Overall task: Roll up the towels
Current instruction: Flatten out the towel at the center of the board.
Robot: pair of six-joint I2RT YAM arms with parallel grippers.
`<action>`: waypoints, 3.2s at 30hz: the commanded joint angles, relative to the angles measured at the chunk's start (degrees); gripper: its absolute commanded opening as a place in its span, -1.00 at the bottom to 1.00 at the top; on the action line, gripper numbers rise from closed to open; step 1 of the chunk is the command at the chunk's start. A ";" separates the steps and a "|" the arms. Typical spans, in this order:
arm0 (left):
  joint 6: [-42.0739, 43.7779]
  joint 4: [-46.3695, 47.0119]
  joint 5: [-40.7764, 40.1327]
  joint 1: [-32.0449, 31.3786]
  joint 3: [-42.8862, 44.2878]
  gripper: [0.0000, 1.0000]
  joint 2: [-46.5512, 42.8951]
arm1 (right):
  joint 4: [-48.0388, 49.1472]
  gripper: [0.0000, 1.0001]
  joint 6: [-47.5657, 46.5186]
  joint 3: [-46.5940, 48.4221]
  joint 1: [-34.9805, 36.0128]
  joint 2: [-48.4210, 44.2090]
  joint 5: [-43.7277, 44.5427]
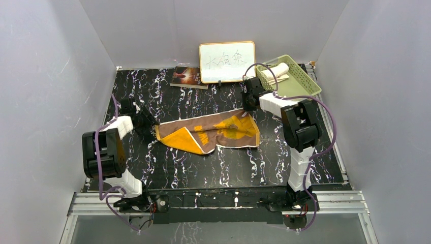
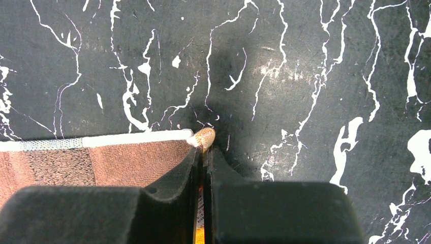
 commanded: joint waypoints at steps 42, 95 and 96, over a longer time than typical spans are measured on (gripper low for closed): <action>11.00 -20.50 -20.44 -7.37 27.90 -1.00 -3.37 | 2.31 -1.00 2.02 1.03 -2.98 -23.99 -4.57; 16.61 14.21 -17.24 -4.04 15.25 -0.51 9.31 | 29.74 -0.36 21.25 -20.65 -6.57 -17.53 0.92; 16.91 14.28 -16.00 -3.61 16.81 -0.19 10.73 | 29.15 -0.06 19.85 -18.51 -7.03 -15.16 0.25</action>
